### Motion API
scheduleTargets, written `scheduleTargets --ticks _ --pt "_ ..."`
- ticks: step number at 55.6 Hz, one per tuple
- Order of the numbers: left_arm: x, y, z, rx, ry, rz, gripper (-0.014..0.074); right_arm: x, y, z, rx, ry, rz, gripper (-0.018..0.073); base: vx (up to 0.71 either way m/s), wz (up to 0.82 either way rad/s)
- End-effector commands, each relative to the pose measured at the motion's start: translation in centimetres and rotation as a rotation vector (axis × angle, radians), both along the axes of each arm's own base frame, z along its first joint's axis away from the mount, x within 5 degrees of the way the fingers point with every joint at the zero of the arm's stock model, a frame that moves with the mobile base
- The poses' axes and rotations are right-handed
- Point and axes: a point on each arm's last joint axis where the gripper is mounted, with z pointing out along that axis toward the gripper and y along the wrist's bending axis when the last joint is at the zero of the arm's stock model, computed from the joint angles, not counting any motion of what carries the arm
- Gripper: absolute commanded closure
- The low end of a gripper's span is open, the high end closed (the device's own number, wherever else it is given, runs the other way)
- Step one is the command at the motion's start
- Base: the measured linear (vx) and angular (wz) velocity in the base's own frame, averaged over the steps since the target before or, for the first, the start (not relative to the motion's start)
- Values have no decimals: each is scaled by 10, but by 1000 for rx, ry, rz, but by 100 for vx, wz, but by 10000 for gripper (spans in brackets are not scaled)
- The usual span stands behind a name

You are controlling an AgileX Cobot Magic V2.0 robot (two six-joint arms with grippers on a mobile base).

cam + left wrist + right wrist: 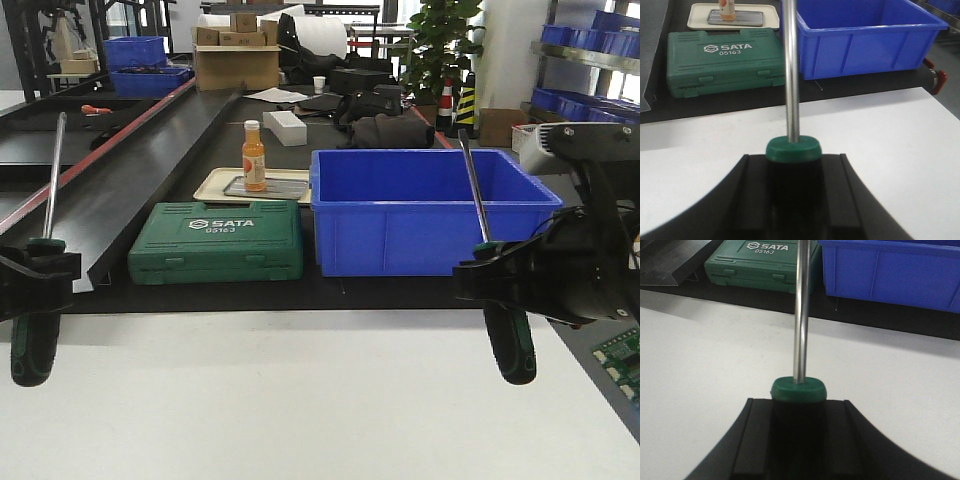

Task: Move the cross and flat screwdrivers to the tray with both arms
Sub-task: 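Lift both screwdrivers upright off the table, then hold both screwdrivers upright while the base drives to the conveyor tray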

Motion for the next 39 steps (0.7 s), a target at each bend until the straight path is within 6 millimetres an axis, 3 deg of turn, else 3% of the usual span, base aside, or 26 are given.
scheduleTargets --ticks 1,39 --pt "-4 1 22 -54 -123 11 594 -6 -2 26 39 -149 4 567 0 0" --pt "-4 1 22 -54 -123 11 594 -6 -2 26 39 -149 4 567 -7 0"
